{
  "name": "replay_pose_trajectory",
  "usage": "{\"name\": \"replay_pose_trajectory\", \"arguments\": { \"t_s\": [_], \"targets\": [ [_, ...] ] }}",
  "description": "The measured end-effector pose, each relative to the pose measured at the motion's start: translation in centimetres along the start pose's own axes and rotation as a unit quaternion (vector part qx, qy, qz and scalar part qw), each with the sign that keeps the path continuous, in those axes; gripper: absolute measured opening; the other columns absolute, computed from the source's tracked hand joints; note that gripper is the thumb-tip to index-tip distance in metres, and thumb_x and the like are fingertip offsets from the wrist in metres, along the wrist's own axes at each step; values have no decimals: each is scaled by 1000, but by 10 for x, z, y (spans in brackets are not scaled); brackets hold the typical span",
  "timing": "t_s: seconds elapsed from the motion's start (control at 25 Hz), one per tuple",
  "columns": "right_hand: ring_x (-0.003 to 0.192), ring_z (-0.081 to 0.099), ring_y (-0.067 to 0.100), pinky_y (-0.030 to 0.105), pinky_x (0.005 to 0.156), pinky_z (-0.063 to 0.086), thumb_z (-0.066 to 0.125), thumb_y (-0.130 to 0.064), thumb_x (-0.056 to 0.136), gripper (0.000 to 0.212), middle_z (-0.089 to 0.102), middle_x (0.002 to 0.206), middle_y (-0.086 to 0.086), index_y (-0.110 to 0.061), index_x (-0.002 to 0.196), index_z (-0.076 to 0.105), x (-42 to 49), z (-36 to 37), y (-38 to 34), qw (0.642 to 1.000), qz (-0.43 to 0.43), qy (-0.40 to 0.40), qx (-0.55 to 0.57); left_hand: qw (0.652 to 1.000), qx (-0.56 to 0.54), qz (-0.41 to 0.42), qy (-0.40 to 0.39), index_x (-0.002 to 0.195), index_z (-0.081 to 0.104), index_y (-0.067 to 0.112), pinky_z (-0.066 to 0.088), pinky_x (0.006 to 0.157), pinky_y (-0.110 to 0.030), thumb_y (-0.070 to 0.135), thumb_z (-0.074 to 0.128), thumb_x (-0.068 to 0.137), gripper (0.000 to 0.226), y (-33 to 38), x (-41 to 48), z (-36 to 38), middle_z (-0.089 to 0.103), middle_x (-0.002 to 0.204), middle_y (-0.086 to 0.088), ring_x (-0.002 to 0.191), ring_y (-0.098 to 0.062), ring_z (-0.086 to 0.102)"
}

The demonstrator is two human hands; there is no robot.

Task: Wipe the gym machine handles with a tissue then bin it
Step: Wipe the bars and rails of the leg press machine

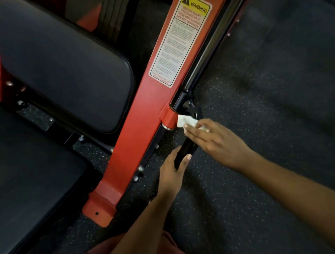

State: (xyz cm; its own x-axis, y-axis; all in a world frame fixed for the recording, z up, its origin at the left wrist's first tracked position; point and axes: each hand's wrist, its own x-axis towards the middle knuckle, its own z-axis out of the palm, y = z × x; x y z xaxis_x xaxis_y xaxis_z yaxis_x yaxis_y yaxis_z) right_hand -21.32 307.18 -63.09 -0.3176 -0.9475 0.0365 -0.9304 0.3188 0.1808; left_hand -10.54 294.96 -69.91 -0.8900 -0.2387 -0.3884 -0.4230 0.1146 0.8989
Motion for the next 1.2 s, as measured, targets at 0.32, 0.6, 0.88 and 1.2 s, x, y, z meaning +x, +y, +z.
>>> {"name": "replay_pose_trajectory", "arguments": {
  "t_s": [0.32,0.6,0.88,1.2],
  "targets": [
    [100,53,28,32,80,54,37,4,79,45,60,125,11,2,121,56,23,5,18,994,89,64,27,1000,0,-8,-11,127,50,28,34,76,0,36,52,92,36,-1,2,-4,51,102,24,101,5,48],
    [104,39,18,21,96,36,33,-6,92,40,52,133,3,-2,127,51,3,36,-79,904,353,185,157,973,-199,-72,-96,128,54,27,31,111,-37,60,38,86,57,-22,8,-6,57,131,7,125,-7,49],
    [112,39,-5,13,98,35,30,-10,85,50,55,129,1,-14,132,46,-21,78,-194,845,391,124,344,957,-236,-155,-71,118,59,16,40,106,-39,54,34,89,54,-26,-2,-27,60,125,-11,116,-22,56],
    [102,54,15,5,86,37,42,5,86,47,55,122,3,-13,129,50,12,51,-159,635,628,334,302,967,-193,-139,-90,115,60,24,44,97,-20,41,28,97,41,-33,-13,-29,63,121,4,107,0,59]
  ]
}}
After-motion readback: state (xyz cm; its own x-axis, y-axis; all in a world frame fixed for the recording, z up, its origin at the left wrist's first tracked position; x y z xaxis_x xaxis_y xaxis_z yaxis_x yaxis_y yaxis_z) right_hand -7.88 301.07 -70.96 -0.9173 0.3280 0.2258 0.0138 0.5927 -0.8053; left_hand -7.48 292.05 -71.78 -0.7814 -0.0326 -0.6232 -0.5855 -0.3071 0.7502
